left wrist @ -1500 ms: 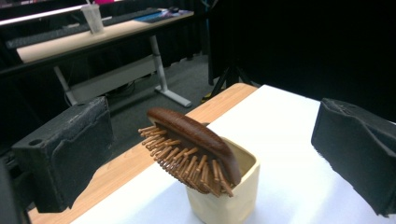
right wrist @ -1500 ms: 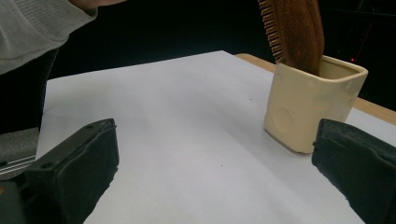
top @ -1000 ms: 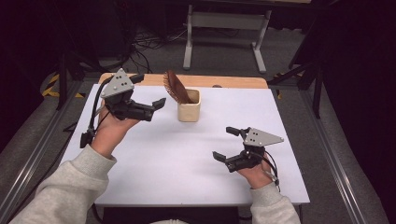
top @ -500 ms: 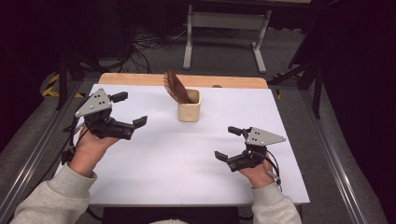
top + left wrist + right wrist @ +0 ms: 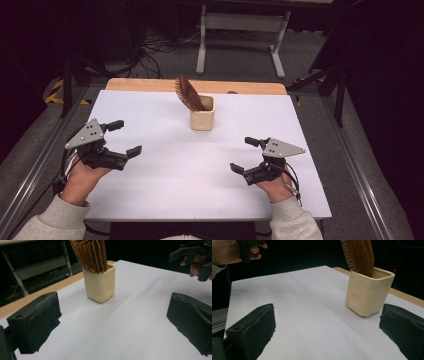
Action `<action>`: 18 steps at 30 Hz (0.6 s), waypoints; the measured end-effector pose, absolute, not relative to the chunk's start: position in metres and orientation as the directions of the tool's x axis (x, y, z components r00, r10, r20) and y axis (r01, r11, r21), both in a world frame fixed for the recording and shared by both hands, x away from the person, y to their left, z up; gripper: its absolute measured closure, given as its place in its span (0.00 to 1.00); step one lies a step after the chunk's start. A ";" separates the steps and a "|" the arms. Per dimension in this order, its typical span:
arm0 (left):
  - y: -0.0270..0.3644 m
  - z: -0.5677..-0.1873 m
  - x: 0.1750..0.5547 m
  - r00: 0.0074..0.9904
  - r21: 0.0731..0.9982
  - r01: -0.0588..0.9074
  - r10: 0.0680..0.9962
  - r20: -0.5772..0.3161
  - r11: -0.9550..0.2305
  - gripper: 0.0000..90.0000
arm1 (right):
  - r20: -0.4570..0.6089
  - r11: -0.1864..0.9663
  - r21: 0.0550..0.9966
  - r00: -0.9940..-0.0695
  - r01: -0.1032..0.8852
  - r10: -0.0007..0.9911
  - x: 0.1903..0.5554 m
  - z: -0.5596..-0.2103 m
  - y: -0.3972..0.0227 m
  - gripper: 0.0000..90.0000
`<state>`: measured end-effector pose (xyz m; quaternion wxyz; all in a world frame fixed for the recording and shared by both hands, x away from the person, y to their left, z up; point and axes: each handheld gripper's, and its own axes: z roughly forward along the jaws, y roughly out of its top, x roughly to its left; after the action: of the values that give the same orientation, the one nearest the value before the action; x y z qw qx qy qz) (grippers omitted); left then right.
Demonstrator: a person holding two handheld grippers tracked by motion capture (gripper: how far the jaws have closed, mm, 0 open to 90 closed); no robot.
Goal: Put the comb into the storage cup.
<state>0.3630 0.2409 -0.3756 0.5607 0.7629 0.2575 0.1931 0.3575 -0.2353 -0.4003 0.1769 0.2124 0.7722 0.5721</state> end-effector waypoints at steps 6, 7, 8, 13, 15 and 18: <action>0.244 -0.400 0.360 0.785 0.958 0.208 0.618 -0.042 -0.199 0.00 | -0.024 0.254 0.958 -0.850 0.131 0.526 0.356 -0.406 -0.237 0.01; 0.243 -0.402 0.360 0.786 0.956 0.214 0.617 -0.046 -0.201 0.00 | -0.026 0.257 0.958 -0.850 0.130 0.526 0.356 -0.407 -0.237 0.01; 0.242 -0.405 0.360 0.786 0.955 0.222 0.615 -0.055 -0.198 0.00 | -0.026 0.260 0.956 -0.850 0.132 0.526 0.356 -0.408 -0.237 0.01; 0.240 -0.418 0.357 0.788 0.950 0.237 0.613 -0.065 -0.204 0.00 | -0.022 0.265 0.954 -0.848 0.140 0.530 0.356 -0.413 -0.238 0.01; 0.241 -0.422 0.356 0.786 0.945 0.247 0.615 -0.066 -0.213 0.00 | -0.020 0.262 0.955 -0.849 0.141 0.528 0.355 -0.413 -0.239 0.01; 0.241 -0.430 0.353 0.782 0.945 0.255 0.618 -0.076 -0.206 0.00 | -0.019 0.260 0.955 -0.847 0.141 0.531 0.355 -0.414 -0.241 0.01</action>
<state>0.3535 0.2411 -0.4304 0.5609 0.7594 0.2874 0.1620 0.3547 -0.2407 -0.4139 0.1715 0.2169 0.7749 0.5684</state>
